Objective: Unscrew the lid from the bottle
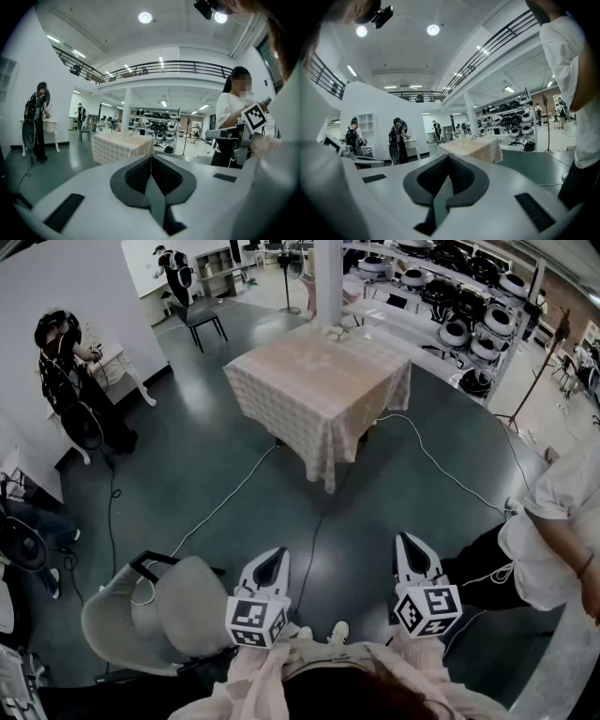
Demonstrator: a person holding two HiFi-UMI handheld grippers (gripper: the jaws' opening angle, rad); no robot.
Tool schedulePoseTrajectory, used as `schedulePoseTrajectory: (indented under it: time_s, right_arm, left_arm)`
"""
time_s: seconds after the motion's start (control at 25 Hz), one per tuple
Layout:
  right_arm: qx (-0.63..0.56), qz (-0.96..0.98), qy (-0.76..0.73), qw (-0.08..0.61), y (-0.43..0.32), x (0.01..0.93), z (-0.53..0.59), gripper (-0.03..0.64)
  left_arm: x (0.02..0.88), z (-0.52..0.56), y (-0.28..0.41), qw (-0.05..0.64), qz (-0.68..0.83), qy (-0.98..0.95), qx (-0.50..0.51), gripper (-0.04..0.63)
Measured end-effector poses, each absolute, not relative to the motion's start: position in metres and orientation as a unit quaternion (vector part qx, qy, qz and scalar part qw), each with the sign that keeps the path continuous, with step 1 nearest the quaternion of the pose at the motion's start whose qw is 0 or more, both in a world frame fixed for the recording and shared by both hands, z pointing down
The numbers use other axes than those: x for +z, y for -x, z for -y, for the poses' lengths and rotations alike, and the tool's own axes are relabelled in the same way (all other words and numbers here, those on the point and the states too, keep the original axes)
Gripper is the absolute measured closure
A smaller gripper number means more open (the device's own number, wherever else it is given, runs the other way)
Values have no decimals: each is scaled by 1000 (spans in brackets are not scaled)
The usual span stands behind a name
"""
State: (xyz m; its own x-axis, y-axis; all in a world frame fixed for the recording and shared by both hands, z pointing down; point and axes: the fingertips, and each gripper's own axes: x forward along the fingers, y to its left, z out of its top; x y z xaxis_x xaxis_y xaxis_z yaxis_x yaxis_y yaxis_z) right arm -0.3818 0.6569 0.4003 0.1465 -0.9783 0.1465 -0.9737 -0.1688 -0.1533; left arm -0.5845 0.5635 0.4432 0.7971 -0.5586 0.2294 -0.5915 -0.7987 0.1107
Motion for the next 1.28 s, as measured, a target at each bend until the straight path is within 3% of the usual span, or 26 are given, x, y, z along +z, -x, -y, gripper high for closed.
schedulePoseTrajectory:
  time_s: [0.72,1.28]
  right_arm:
    - [-150,-643,751,6,343,441,-670,604]
    - [-148,-625,766,26,236,430,-546,604]
  left_arm:
    - [476,-580,527,110,287,-944,117,568]
    - [457,-441,413,90,263,-955,101,568]
